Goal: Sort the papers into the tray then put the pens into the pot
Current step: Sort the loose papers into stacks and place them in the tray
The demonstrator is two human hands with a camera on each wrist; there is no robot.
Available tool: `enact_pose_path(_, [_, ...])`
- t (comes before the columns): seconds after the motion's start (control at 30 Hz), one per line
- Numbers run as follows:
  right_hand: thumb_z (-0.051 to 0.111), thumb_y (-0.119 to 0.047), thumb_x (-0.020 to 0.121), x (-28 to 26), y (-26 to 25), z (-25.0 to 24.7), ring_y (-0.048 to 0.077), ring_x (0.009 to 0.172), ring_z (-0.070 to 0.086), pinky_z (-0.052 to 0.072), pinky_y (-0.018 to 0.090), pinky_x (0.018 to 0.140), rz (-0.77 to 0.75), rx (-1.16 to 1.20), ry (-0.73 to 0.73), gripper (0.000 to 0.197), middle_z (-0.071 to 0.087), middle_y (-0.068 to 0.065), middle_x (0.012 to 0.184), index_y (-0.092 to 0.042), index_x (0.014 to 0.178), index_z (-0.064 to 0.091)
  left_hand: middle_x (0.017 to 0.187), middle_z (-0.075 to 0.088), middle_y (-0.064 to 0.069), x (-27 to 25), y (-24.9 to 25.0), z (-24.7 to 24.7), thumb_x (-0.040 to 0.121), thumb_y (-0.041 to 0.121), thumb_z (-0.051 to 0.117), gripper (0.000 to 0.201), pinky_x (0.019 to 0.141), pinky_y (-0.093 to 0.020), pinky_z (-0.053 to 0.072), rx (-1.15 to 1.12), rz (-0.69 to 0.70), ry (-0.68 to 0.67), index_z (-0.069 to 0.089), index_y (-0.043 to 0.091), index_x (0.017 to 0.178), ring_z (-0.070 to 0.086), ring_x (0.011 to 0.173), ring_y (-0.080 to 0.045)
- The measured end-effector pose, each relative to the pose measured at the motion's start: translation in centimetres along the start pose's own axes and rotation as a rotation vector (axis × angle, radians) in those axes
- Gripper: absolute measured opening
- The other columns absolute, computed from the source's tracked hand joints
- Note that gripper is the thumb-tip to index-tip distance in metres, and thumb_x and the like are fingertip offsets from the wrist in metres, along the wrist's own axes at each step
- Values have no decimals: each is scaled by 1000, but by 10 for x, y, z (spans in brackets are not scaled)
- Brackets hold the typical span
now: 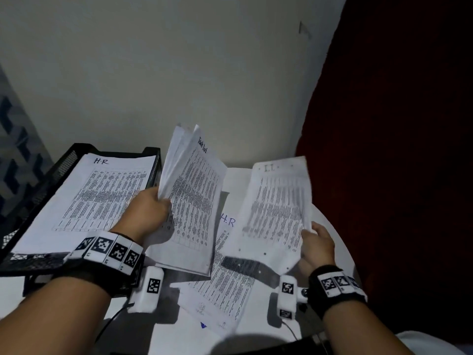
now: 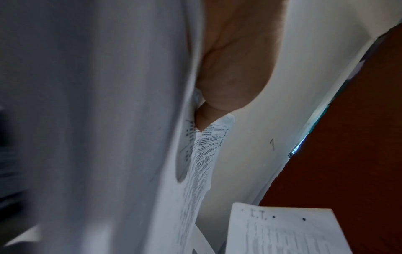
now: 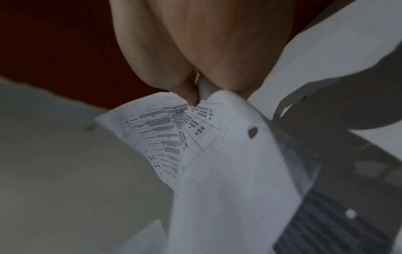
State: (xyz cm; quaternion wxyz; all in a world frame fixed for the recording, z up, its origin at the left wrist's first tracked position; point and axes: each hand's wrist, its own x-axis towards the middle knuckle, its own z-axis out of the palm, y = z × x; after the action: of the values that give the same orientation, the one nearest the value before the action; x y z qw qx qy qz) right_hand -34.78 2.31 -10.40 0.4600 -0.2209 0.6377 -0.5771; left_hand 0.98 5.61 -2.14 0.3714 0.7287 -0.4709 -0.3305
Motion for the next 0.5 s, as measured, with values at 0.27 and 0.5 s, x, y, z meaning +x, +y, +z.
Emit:
enact_pose_path(0.27, [51,8,100,-38,-1,29,44,101,72,58,59,92,91,109,-227,20,73,29,114,1,111,66,108,72,-21,-1,10,28,95,-5,49,25,80,-39,54,-549,-169,-267,64,2,114,67,93,-36])
enact_pose_path(0.5, [50,13,98,-67,16,76,37,90,73,61,57,86,145,84,-372,21,75,26,104,-4,94,61,138,60,-2,-15,23,18,104,51,40,55,110,-41,39,-393,-154,-262,54,16,144,55,131,-24])
